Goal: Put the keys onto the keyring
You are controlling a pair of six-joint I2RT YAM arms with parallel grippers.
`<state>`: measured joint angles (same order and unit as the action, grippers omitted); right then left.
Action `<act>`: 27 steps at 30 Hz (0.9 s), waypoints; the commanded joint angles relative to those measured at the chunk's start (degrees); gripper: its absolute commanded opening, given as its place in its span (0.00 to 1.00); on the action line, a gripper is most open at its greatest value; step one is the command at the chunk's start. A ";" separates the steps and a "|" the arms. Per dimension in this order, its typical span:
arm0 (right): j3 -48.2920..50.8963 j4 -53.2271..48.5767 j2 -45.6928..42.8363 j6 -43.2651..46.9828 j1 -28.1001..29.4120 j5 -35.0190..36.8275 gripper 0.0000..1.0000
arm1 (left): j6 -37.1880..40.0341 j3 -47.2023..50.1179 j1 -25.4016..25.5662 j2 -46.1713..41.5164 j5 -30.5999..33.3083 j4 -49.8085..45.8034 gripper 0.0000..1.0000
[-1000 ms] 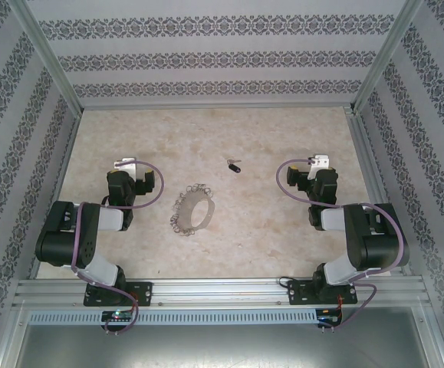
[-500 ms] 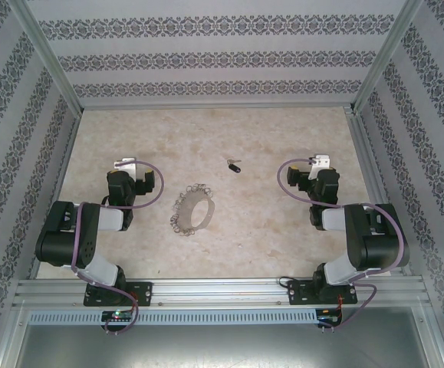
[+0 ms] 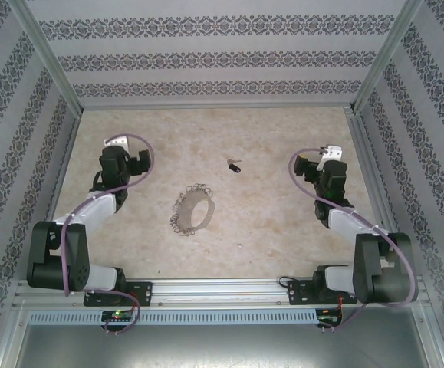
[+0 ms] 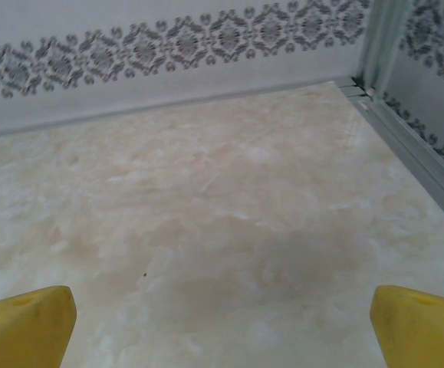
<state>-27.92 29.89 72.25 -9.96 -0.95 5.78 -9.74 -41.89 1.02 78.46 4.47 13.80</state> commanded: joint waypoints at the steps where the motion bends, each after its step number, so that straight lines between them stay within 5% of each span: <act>1: -1.45 -8.72 -3.20 -6.03 -1.39 0.08 0.98 | -10.20 -4.70 -0.41 -1.96 -3.65 -17.06 1.00; 11: -2.81 -22.71 -10.61 -11.83 2.87 -23.40 0.84 | -18.90 -6.80 6.52 -7.82 -20.37 -28.76 1.00; 19: -4.52 -30.74 -9.45 -19.17 20.05 -12.07 0.84 | -20.44 -4.30 17.21 -8.41 -24.57 -28.70 1.00; 27: -2.69 -25.29 -5.80 -24.10 27.74 -15.85 0.75 | -20.81 -5.19 25.71 0.78 -28.03 -23.69 0.97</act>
<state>-30.94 2.50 65.63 -30.24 25.98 -9.87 -30.09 -45.93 25.15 76.34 -21.30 -11.27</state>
